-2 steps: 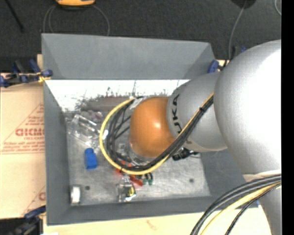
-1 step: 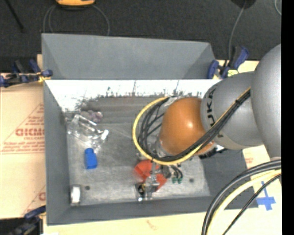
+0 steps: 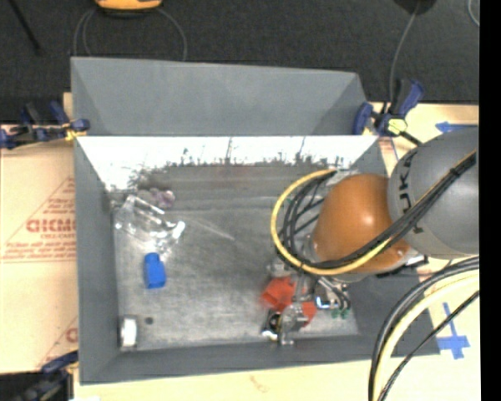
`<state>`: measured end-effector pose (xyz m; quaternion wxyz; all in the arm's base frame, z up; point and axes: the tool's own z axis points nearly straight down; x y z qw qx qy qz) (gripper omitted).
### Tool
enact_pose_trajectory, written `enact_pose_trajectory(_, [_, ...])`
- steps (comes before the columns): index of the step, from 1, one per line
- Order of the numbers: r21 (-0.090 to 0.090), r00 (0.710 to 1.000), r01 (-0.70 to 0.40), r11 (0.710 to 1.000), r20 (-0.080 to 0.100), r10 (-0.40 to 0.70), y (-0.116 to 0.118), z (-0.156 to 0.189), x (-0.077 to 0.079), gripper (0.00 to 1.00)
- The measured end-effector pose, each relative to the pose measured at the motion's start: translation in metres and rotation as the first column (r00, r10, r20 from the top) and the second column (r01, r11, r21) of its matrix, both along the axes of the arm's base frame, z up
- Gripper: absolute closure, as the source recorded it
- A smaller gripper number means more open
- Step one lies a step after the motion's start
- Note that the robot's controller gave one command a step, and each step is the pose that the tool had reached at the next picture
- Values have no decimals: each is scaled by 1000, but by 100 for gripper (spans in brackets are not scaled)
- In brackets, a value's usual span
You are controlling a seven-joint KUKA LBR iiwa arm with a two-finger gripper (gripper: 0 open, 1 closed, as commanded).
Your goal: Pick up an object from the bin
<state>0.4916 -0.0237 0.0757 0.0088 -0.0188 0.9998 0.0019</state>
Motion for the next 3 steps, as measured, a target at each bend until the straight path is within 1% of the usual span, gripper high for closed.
enact_pose_trajectory(1, [-1,1000,-2,1000,-8,2,2,0,-2,100])
enact_pose_trajectory(2, [-1,1000,-2,1000,-6,2,1,-1,-1,0])
enact_pose_trajectory(3, [-4,985,-174,985,-4,174,-85,-1,9,0])
